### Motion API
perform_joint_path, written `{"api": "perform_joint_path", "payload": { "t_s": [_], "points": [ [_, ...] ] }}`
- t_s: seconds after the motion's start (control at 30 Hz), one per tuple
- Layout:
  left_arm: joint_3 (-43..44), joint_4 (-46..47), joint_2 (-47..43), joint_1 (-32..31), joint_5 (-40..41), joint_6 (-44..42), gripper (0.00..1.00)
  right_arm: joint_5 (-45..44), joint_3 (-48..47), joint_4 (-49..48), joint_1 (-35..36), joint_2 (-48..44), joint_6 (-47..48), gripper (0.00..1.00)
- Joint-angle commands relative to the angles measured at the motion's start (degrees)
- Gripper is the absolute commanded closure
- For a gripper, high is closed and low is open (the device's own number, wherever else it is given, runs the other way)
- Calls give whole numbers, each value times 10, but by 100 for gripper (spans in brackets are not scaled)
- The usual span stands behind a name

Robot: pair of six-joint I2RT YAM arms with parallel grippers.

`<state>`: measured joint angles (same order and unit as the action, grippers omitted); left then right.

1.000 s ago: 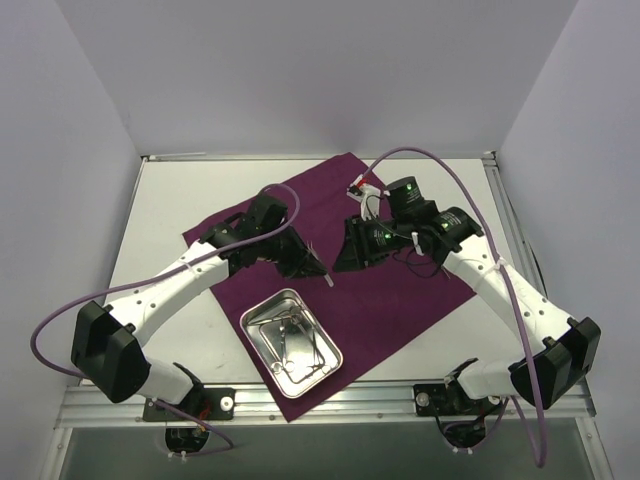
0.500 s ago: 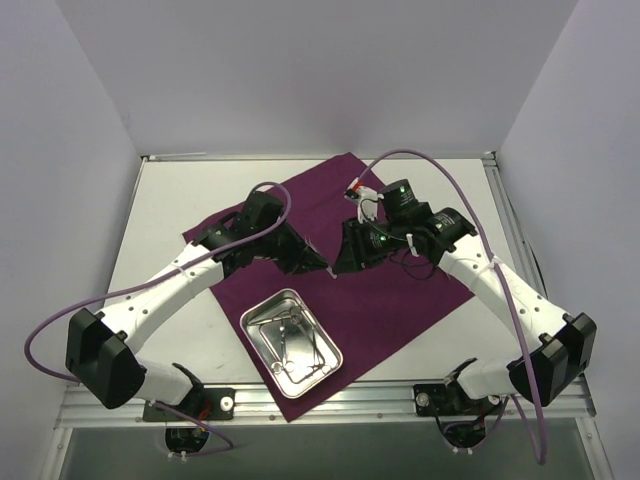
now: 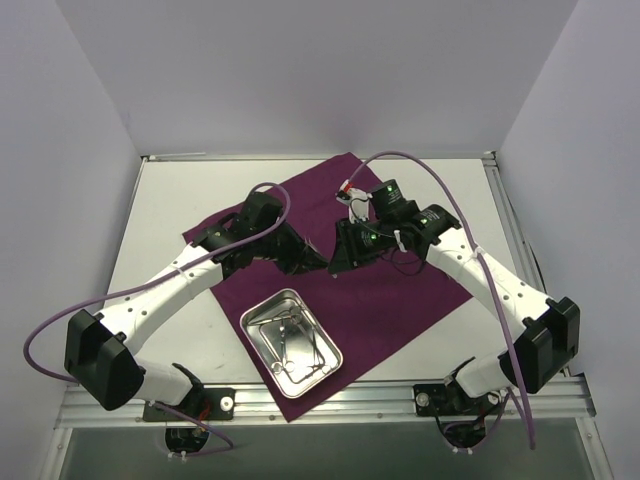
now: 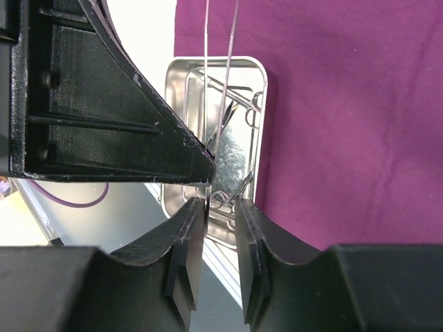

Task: Open and lay out the surgical kit
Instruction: Place the medical item in the surgical kit.

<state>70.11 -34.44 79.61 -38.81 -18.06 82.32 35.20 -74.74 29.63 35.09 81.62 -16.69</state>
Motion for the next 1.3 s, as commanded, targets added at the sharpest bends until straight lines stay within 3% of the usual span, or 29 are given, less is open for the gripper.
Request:
{"api": "perform_joint_path", "payload": {
  "t_s": [0.0,0.2,0.27,0.33,0.43,0.47,0.57,0.6,0.7,0.87,0.9,0.93,1.03,1.27],
  "points": [
    [1,34,-17,2,-10,5,98,12,-3,-14,7,7,-4,76],
    [2,42,-11,2,-12,6,98,24,-1,-18,9,13,-5,80],
    [3,42,-10,2,-13,4,98,26,-1,-18,10,16,-2,84],
    [3,45,-10,2,-14,4,98,37,-1,-21,10,20,-2,98],
    [-1,52,-11,2,-15,0,97,38,-1,-24,10,22,-3,100],
    [-1,51,-12,3,-15,-1,95,27,-1,-24,10,20,-3,100],
    [-3,33,-17,6,-12,-15,56,1,7,-29,9,7,-2,100],
    [-7,25,-21,11,-11,-21,37,-18,9,-25,8,6,1,100],
    [-1,-14,-30,35,-9,-92,21,-66,10,12,-5,15,23,100],
    [8,-37,-36,101,-36,-261,15,-168,29,46,-42,0,101,100],
    [16,-61,-32,110,-36,-296,5,-195,35,48,-45,-7,121,100],
    [39,-73,-28,115,-34,-366,5,-245,52,50,-51,-22,152,100],
    [68,-132,-10,116,15,-469,5,-280,83,48,-108,-39,203,100],
    [23,-108,-21,152,36,-549,7,-374,109,35,-171,-2,356,100]
  ]
}}
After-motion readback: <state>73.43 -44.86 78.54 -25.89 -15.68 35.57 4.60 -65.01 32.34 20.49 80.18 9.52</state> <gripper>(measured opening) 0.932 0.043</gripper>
